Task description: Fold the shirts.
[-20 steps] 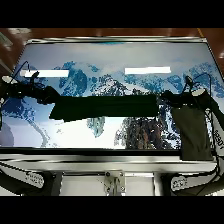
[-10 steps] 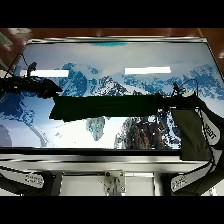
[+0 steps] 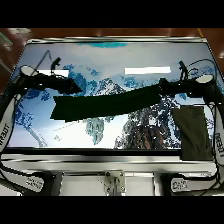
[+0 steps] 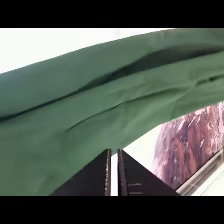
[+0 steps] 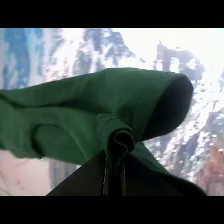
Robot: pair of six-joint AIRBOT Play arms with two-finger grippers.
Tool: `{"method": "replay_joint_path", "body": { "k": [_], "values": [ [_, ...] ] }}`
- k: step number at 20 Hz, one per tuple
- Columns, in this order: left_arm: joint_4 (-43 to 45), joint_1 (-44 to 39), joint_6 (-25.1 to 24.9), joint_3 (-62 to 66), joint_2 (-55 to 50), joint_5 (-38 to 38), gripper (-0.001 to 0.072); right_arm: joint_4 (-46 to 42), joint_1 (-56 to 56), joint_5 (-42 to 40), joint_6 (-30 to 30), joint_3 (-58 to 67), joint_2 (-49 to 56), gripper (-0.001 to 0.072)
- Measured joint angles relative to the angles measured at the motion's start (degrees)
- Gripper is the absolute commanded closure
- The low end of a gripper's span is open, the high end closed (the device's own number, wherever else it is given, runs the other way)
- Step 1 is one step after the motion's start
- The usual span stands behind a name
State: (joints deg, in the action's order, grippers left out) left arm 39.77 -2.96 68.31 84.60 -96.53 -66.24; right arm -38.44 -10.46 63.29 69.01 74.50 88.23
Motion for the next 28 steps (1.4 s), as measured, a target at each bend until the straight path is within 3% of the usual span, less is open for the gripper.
{"method": "replay_joint_path", "body": {
  "k": [1,7,13,16,20,28],
  "values": [
    [-0.09,-2.82,0.57,-0.02,-0.46,2.19,0.0652,0.00,0.00,1.40,0.79,0.11,-2.25,0.0648],
    [-2.19,-19.43,5.09,-0.02,-5.33,14.64,0.0659,-1.05,0.00,8.87,5.68,0.44,-14.43,0.0648],
    [-13.29,-31.28,6.29,0.04,-11.65,23.21,0.0660,-2.56,-0.04,13.57,10.60,0.42,-23.41,0.0648],
    [-20.28,-33.38,4.04,0.15,-13.81,25.77,0.0662,-3.13,-0.04,14.25,12.26,0.44,-25.51,0.0648],
    [-21.42,-29.31,0.76,0.20,-10.69,27.32,0.0663,-4.04,1.90,12.26,13.33,0.44,-25.40,0.0648],
    [5.42,-3.69,6.69,0.24,13.07,18.29,0.0662,-1.84,22.16,-7.56,13.29,0.42,-14.34,0.0648]
  ]
}}
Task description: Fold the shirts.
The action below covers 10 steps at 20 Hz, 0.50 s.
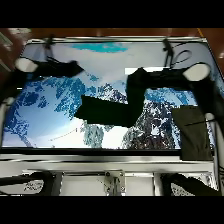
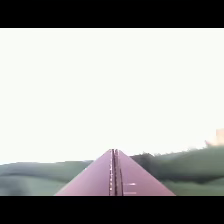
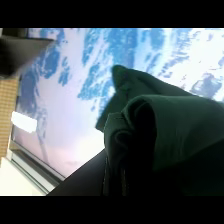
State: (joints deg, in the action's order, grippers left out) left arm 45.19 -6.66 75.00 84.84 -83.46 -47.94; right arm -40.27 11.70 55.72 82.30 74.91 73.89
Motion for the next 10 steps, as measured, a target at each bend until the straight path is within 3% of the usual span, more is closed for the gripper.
{"method": "replay_joint_path", "body": {
  "k": [5,10],
  "values": [
    [6.05,14.69,1.77,-0.02,15.54,-5.46,0.0661,7.98,14.82,-17.03,-0.44,0.00,13.27,0.0648],
    [7.39,19.87,2.21,0.00,24.63,-9.38,0.0661,21.18,22.86,-27.67,-2.58,0.02,23.50,0.0639]
  ]
}}
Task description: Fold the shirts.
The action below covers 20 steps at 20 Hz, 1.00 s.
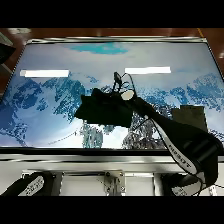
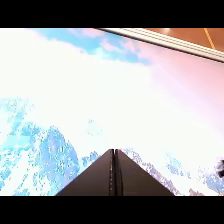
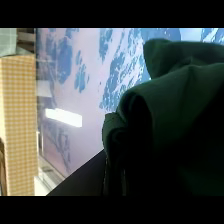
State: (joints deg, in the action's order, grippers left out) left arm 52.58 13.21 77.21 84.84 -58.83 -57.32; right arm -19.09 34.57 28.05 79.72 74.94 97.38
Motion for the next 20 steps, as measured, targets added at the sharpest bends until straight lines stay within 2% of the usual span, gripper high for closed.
{"method": "replay_joint_path", "body": {
  "k": [4,5,6,7,8,12,15,17,18,19,20],
  "values": [
    [0.26,0.83,0.00,-0.17,2.21,-2.12,0.0661,8.79,3.61,-4.85,-2.43,0.02,3.54,0.0622],
    [0.31,0.81,0.02,-0.33,2.36,-2.58,0.0661,10.56,4.35,-6.25,-2.89,0.02,3.91,0.0567],
    [0.35,0.57,0.00,-0.55,2.49,-2.80,0.0661,12.59,5.11,-7.45,-3.48,0.07,4.24,0.0375],
    [0.35,0.15,0.02,-0.83,2.58,-2.89,0.0661,14.40,5.84,-8.55,-4.04,0.11,4.42,0.0221],
    [0.37,-0.39,0.04,-1.20,2.64,-2.95,0.0661,16.17,6.51,-9.64,-4.70,0.22,4.55,0.0189],
    [0.33,-2.78,0.04,-3.37,2.56,-3.08,0.0661,20.31,7.61,-11.98,-10.23,2.84,4.79,0.0192],
    [0.39,-3.74,0.02,-6.08,2.43,-3.10,0.0661,17.75,4.63,-5.20,-15.67,4.83,3.67,0.0194],
    [0.42,-4.00,-0.17,-7.78,2.43,-3.15,0.0661,10.12,0.48,3.91,-14.78,5.40,2.51,0.0193],
    [0.42,-4.11,-0.46,-8.55,2.43,-3.21,0.0661,4.72,-1.95,9.38,-12.66,5.60,1.77,0.0166],
    [0.42,-4.17,-0.74,-9.09,2.40,-3.26,0.0661,-1.70,-4.61,15.47,-9.97,5.70,1.05,0.0029],
    [0.42,-4.22,-0.96,-9.55,2.43,-3.26,0.0661,-9.31,-7.69,21.99,-7.17,5.77,0.33,0.0029]
  ]
}}
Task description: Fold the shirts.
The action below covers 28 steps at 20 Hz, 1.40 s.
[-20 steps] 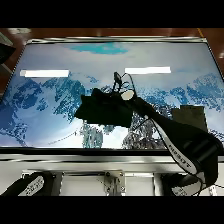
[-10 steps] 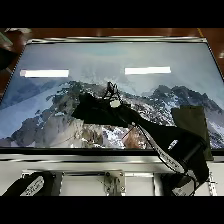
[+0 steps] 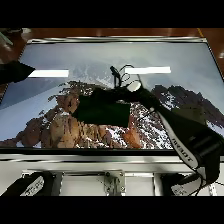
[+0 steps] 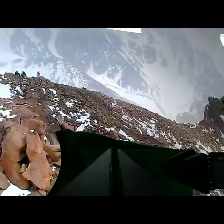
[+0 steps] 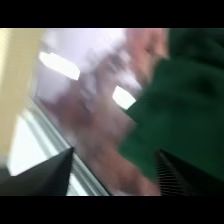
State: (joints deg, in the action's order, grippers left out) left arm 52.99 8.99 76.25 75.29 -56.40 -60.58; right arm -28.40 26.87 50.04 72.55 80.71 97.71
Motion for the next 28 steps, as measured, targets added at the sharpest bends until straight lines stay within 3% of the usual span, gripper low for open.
{"method": "replay_joint_path", "body": {
  "k": [3,5,13,14,15,16,22,28],
  "values": [
    [0.00,-0.09,-0.44,-0.72,0.00,-0.04,0.0661,-18.08,-9.70,15.41,7.08,-0.83,-1.38,0.0029],
    [-0.02,-0.11,-0.57,-0.92,0.00,-0.07,0.0661,-22.53,-14.93,19.39,10.01,-3.69,-1.73,0.0029],
    [-0.04,-3.34,-0.76,-1.11,-0.28,0.28,0.0661,-15.17,-18.08,14.93,8.35,-11.91,3.63,0.0044],
    [-0.07,-3.98,-0.76,-1.14,-0.35,0.61,0.0661,-13.09,-17.84,14.62,7.72,-12.15,4.46,0.0257],
    [-0.04,-4.63,-0.76,-1.14,-0.46,1.07,0.0661,-11.78,-17.55,13.42,6.60,-12.33,5.27,0.0547],
    [-0.04,-5.31,-0.76,-1.14,-0.52,1.70,0.0661,-10.75,-17.53,12.63,5.16,-12.46,5.81,0.0646],
    [-0.04,-9.18,-0.57,-1.14,-0.70,4.09,0.0661,-1.09,-22.56,16.57,-5.27,-7.37,1.01,0.0649],
    [-0.04,-14.91,-0.13,-1.14,-0.70,4.50,0.0661,-7.43,-41.83,21.88,0.92,-1.40,-15.93,0.0649]
  ]
}}
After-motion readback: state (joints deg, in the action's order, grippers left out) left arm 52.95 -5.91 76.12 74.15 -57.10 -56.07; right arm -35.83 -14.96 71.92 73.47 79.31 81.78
